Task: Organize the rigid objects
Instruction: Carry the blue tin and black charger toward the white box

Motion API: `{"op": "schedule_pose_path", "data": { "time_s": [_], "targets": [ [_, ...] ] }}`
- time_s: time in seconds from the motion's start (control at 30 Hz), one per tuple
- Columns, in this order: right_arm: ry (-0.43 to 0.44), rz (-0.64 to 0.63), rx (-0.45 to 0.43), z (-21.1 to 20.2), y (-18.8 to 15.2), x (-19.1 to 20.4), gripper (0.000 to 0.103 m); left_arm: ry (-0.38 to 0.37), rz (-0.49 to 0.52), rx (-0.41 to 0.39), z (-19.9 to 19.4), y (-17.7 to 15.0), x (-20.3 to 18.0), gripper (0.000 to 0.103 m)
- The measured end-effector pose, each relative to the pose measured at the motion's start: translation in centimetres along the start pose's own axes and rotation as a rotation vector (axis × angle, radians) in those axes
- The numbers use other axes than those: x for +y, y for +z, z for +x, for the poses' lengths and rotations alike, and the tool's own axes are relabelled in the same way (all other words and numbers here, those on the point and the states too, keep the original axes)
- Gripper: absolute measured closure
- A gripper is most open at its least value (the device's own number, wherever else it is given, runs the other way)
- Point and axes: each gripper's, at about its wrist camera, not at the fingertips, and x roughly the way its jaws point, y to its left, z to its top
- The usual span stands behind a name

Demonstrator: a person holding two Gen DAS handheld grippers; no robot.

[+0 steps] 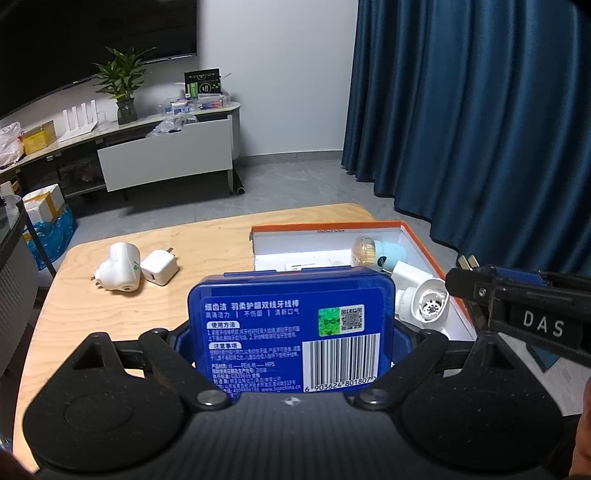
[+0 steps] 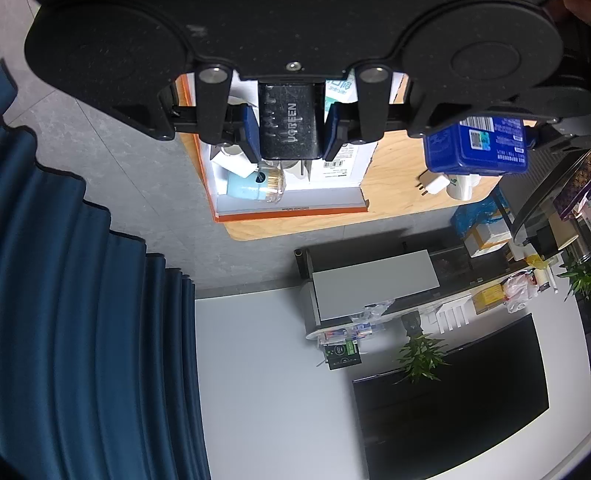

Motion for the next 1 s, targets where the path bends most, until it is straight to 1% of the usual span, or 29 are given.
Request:
{"op": "schedule_pose_path", "data": {
  "time_s": [0.4, 1.0],
  "targets": [
    [-0.004, 0.008, 0.011, 1.3, 1.0, -1.5, 0.059, -0.031, 0.021, 0.015, 1.6, 0.7, -0.5, 0.008],
    [-0.030, 0.006, 0.036, 3.8, 1.7, -2.3, 0.059, -0.079, 0.041, 0.046, 3.6, 1.0, -1.5, 0.008]
  ]
}}
